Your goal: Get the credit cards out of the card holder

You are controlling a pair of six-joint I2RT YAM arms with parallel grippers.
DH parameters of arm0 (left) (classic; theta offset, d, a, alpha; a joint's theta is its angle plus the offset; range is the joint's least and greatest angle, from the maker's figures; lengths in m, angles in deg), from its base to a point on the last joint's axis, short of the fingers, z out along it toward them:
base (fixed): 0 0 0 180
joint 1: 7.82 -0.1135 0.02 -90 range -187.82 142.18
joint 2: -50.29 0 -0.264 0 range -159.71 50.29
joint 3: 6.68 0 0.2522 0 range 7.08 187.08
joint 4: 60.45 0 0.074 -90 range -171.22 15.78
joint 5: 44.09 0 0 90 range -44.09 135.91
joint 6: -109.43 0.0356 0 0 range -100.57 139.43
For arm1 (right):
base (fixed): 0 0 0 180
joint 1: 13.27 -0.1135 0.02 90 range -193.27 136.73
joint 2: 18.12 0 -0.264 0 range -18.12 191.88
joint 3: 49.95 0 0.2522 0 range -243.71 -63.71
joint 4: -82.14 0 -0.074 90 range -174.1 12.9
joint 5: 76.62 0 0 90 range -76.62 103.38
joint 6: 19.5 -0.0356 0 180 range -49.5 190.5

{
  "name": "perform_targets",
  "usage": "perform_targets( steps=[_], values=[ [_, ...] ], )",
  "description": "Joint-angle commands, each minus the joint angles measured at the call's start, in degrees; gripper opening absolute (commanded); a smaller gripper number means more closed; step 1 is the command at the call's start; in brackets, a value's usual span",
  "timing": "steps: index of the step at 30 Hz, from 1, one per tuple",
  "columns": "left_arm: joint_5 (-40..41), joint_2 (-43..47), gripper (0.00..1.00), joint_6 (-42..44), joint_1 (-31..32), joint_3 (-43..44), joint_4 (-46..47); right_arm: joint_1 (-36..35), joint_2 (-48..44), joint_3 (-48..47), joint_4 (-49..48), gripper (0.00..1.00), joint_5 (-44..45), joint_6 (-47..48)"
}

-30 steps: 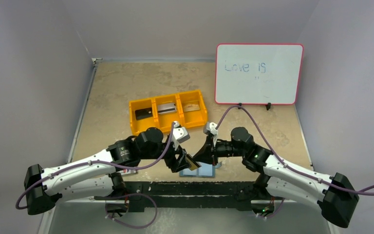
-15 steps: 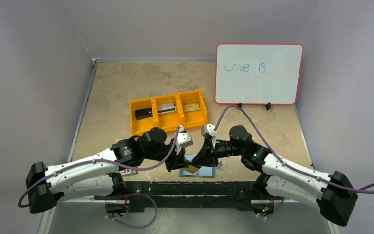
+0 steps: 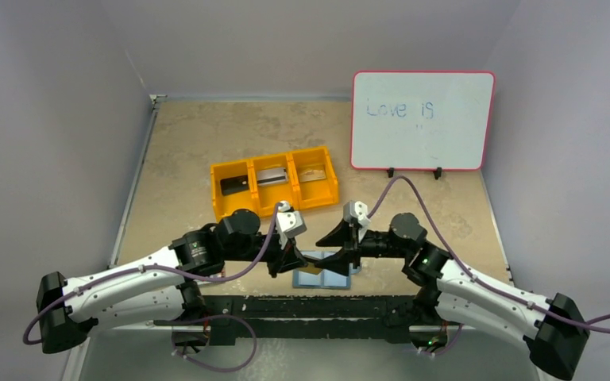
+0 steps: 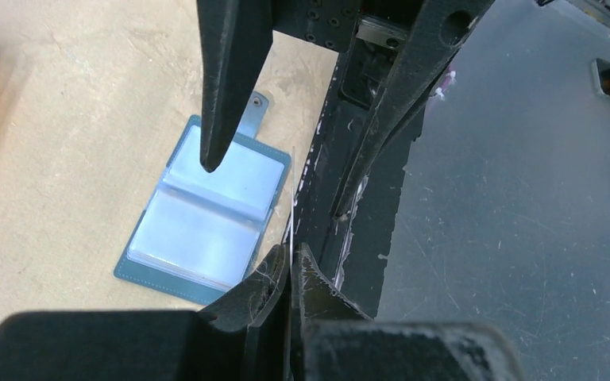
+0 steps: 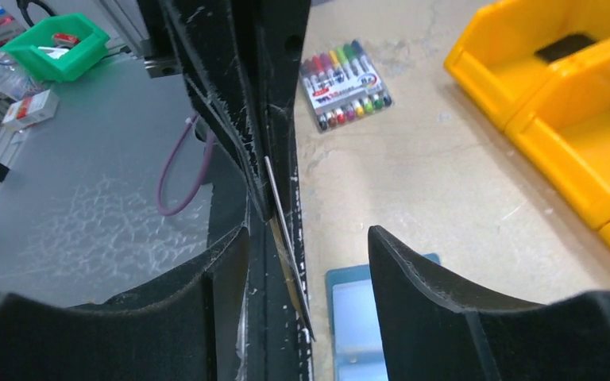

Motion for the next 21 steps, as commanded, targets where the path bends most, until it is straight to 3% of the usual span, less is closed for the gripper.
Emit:
perform_targets(
  steps=[1, 9, 15, 18, 21],
  values=[
    [0.10, 2.15, 0.00, 0.95, 0.01, -0.30, 4.66, -0.01, -3.23, 0.64, -7.95, 0.58, -2.46, 5.70],
    [-0.88, 1.42, 0.00, 2.48, 0.01, -0.08, 5.70, -0.07, 0.59, -1.69, -5.52, 0.41, -5.00, 7.91],
    [0.46, 1.66, 0.00, 2.23, 0.01, 0.85, 4.43, -0.06, -1.04, 0.06, -7.47, 0.15, -4.43, 8.28],
    [0.43, 1.18, 0.00, 2.72, 0.00, 1.23, 3.12, -0.06, -3.18, 0.67, -7.99, 0.33, -1.35, 6.81],
    [0.88, 0.87, 0.00, 2.42, 0.00, 1.10, 3.09, -0.08, -3.46, 0.08, -7.39, 0.34, -2.33, 7.39]
  ],
)
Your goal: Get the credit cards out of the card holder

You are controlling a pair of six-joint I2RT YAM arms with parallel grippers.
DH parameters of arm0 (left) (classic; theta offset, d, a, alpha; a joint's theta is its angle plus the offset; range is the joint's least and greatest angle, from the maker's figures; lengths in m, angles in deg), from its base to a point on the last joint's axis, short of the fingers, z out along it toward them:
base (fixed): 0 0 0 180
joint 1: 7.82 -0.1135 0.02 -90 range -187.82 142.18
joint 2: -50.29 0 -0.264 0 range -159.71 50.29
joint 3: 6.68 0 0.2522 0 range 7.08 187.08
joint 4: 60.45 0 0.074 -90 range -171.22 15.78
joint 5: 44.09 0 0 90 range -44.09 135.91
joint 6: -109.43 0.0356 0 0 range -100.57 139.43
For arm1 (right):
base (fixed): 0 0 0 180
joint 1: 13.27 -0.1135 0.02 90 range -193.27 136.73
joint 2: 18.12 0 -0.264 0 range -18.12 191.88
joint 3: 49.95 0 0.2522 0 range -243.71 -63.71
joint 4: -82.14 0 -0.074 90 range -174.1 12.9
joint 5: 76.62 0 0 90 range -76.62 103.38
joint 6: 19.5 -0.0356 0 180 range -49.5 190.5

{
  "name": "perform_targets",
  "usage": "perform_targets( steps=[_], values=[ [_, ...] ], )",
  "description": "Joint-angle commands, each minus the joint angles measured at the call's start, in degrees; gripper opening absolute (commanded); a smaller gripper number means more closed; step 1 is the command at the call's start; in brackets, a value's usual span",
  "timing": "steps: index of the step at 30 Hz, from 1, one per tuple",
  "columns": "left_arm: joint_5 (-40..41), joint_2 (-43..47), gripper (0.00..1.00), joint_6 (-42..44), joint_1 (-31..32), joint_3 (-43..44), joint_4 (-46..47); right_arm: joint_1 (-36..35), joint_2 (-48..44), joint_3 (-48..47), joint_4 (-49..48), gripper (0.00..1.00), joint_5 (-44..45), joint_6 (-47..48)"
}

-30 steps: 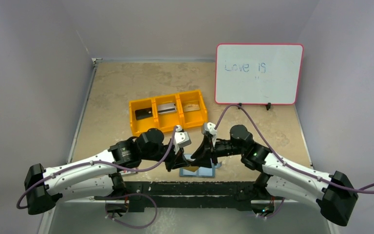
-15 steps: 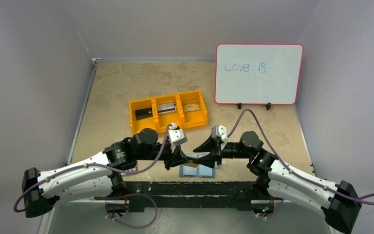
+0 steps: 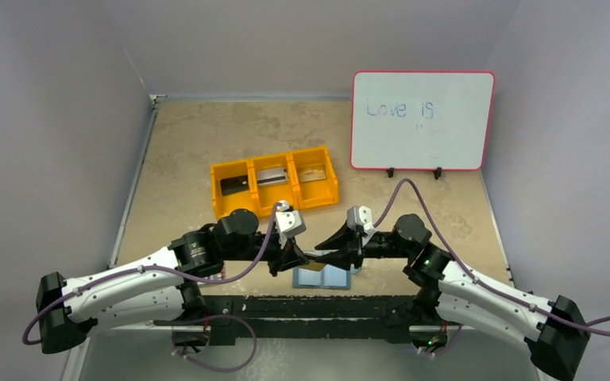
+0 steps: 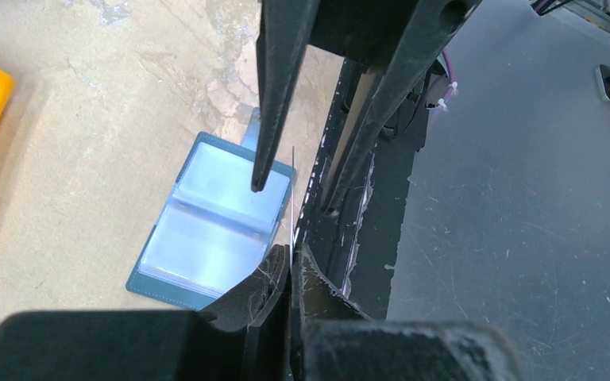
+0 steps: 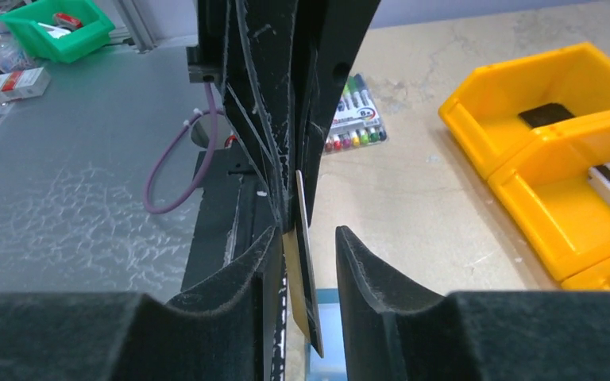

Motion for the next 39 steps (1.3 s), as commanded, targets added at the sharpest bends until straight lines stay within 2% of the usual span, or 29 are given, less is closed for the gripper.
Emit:
perform_targets(
  steps=[1, 3, 6, 8, 9, 13, 17, 21, 23, 26, 29, 34, 35, 38, 39],
  values=[
    [0.14, -0.29, 0.00, 0.65, 0.01, 1.17, 1.54, -0.05, -0.91, -1.04, -3.17, 0.30, 0.10, 0.70],
    [-0.09, -0.46, 0.00, -0.51, 0.01, 1.01, 2.85, -0.01, -0.11, -1.01, -3.04, 0.31, -0.82, 0.39],
    [-0.13, -0.28, 0.00, -0.73, 0.01, 0.43, 4.63, 0.01, 1.25, -0.35, -3.03, 0.43, 0.44, -0.95],
    [-0.21, -0.32, 0.00, -0.52, 0.01, 0.53, 4.38, 0.02, 1.80, 0.00, -3.02, 0.44, 0.07, -1.06],
    [-0.21, -0.34, 0.00, -0.47, 0.01, 0.58, 4.00, -0.03, 2.02, 0.05, -3.08, 0.43, -0.26, -1.06],
    [0.72, -0.62, 0.00, 0.09, 0.01, 0.75, 2.20, -0.05, 1.74, 0.11, -4.06, 0.24, -0.30, -1.87],
    [0.93, -0.84, 0.00, 0.71, 0.01, 1.02, 1.38, -0.03, -0.02, 0.59, -2.94, 0.21, 0.99, -3.32],
    [1.19, -0.91, 0.00, 1.19, 0.01, 1.16, 1.09, 0.01, -1.11, 0.98, -3.52, 0.07, 0.69, -3.30],
    [1.44, -0.90, 0.00, 1.15, 0.01, 1.25, 1.13, -0.01, -0.84, 0.69, -3.27, 0.03, 0.14, -2.72],
    [2.13, -0.87, 0.00, 1.44, -0.03, 1.42, 1.24, -0.01, 0.13, 0.01, -1.75, 0.04, 0.02, -2.75],
    [1.99, -0.52, 0.00, 1.90, 0.01, 1.08, 1.80, -0.02, 1.46, -0.77, -0.77, 0.18, 0.38, -2.23],
    [1.50, -0.21, 0.00, 2.26, -0.02, 0.94, 1.46, -0.02, 3.08, -1.38, -0.69, 0.24, 0.28, -1.78],
    [1.53, -0.13, 0.00, 2.21, -0.01, 0.94, 1.38, -0.05, 3.27, -1.47, -0.60, 0.23, -0.10, -1.68],
    [1.84, 0.04, 0.00, 2.24, -0.01, 0.77, 1.10, -0.05, 3.31, -1.48, -1.42, 0.11, -0.66, -1.44],
    [2.00, 0.10, 0.00, 2.22, -0.02, 0.64, 1.09, 0.02, 3.14, -1.35, -1.70, 0.11, -0.40, -1.53]
  ],
)
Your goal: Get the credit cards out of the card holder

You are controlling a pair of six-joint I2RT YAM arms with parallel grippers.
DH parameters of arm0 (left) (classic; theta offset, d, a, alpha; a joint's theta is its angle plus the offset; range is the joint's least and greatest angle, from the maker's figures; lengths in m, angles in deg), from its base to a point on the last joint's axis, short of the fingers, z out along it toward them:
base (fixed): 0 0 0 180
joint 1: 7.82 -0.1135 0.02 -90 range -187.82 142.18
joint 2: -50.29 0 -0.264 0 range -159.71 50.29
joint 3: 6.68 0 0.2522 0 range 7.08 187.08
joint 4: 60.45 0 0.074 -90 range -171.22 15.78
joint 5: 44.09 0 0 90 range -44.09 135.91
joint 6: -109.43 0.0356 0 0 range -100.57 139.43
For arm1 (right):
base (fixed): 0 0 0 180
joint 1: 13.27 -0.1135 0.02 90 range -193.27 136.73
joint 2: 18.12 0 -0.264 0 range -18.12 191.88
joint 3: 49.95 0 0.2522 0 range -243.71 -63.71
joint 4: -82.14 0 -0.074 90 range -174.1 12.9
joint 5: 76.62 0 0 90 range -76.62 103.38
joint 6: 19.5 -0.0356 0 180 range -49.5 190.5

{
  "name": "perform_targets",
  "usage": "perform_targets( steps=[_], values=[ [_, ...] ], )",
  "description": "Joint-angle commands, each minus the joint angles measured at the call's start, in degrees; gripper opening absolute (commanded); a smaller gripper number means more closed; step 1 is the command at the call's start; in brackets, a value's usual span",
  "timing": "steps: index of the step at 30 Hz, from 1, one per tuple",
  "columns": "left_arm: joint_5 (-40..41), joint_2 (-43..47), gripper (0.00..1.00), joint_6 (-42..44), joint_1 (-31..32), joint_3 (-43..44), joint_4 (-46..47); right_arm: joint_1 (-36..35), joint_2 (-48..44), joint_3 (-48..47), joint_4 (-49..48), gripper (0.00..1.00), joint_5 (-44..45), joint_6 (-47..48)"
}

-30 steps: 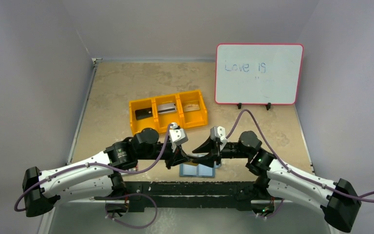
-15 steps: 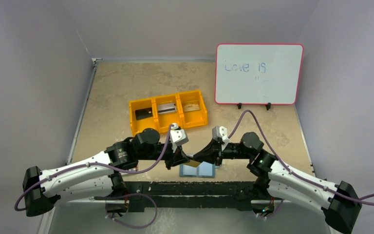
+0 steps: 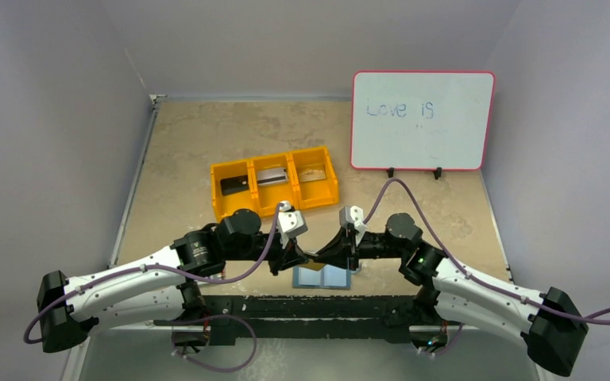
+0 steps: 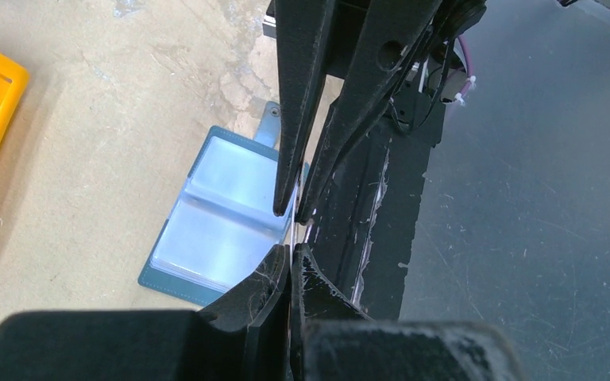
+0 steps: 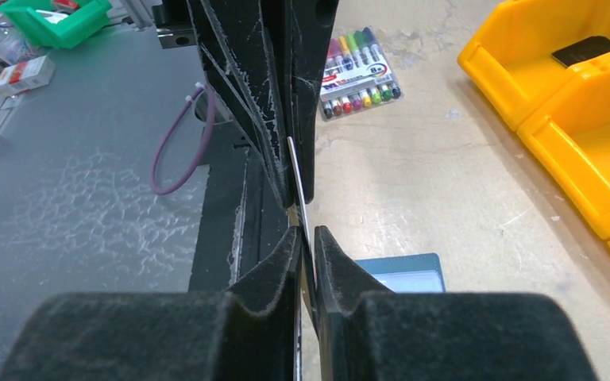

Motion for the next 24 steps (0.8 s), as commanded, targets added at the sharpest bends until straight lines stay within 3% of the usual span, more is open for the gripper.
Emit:
perform_targets(
  steps=[1, 12, 19, 24],
  values=[
    [0.62, 1.19, 0.00, 1.10, -0.12, 0.60, 1.45, -0.05, -0.58, -2.27, -2.06, 0.11, -0.13, 0.45],
    [0.43, 0.94, 0.00, 1.02, -0.13, 0.52, 1.77, -0.04, 0.27, -2.32, -4.39, 0.30, -0.58, -0.74],
    [0.16, 0.54, 0.00, 0.94, -0.10, 0.41, 1.79, -0.05, 1.68, -1.79, -7.95, 0.28, -0.31, -1.63],
    [0.15, 0.66, 0.00, 1.17, -0.10, 0.53, 1.40, -0.07, 2.80, -2.02, -8.29, 0.14, -0.52, -1.85]
  ],
)
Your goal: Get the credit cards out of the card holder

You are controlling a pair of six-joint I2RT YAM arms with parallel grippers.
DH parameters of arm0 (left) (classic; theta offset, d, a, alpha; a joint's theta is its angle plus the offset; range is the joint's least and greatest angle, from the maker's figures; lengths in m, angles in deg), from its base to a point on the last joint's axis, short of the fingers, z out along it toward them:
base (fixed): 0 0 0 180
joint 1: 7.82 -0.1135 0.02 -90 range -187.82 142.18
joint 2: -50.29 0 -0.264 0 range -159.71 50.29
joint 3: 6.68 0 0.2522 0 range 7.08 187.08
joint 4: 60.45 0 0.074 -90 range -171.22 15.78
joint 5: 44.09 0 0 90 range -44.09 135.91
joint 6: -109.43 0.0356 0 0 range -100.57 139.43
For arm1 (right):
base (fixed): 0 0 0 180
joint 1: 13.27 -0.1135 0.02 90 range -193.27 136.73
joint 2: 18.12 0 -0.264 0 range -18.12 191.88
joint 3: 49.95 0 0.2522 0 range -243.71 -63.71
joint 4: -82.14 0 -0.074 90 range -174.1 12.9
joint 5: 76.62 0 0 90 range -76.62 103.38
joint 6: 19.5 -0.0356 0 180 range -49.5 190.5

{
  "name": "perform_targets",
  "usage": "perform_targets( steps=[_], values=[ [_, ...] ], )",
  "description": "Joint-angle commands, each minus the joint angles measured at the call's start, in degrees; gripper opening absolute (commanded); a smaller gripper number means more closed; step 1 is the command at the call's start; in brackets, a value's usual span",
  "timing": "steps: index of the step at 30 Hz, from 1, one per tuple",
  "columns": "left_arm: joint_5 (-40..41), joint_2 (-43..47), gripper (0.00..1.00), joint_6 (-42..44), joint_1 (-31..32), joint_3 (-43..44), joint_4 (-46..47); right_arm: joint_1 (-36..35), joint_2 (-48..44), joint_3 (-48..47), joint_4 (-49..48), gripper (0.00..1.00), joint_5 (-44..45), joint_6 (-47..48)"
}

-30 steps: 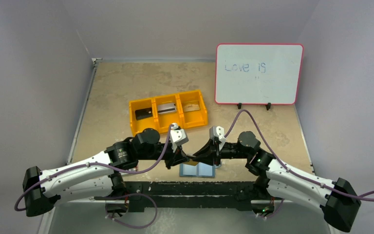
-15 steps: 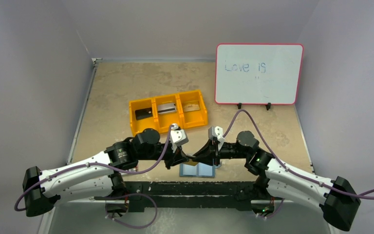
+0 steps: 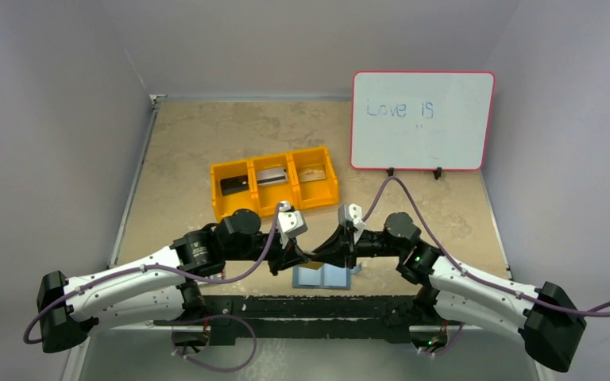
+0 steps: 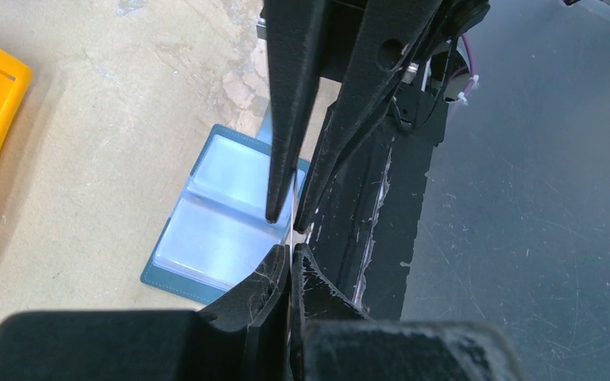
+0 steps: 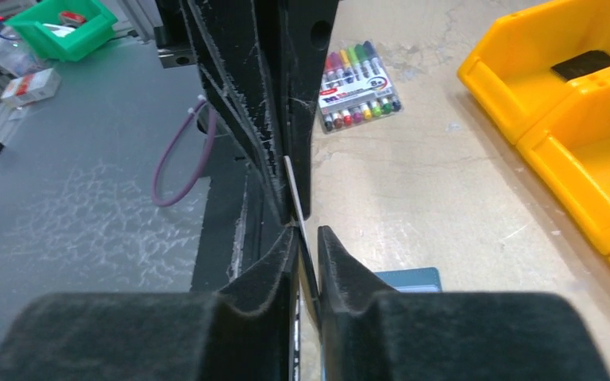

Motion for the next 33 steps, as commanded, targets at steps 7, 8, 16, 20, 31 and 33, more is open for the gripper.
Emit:
perform_targets(
  steps=[7, 8, 16, 20, 31, 33],
  values=[
    [7.14, -0.82, 0.11, -1.30, -0.13, 3.48, -3.93, -0.08, -0.76, -2.37, -0.17, 0.00, 0.05, 1.46],
    [8.03, -1.61, 0.23, -1.06, -0.03, 4.53, -6.02, -0.05, -1.33, -2.08, 0.38, 0.00, 0.63, 1.72],
    [37.26, 5.46, 0.69, -9.68, -0.06, 1.30, -3.31, -0.05, -1.30, -3.79, 6.80, 0.00, 26.38, 7.66],
    [57.89, 8.77, 0.72, -20.71, -0.06, -1.28, -6.03, -0.05, 1.07, -6.08, 7.17, 0.00, 39.79, 12.28],
    [61.83, 10.80, 0.75, -37.04, -0.06, -7.50, -6.44, -0.01, 20.59, -20.96, 8.96, 0.00, 48.36, 36.45],
    [61.42, 11.24, 0.77, -37.68, -0.05, -7.84, -6.99, -0.08, 24.47, -23.66, 9.23, 0.00, 47.89, 38.96]
  ],
)
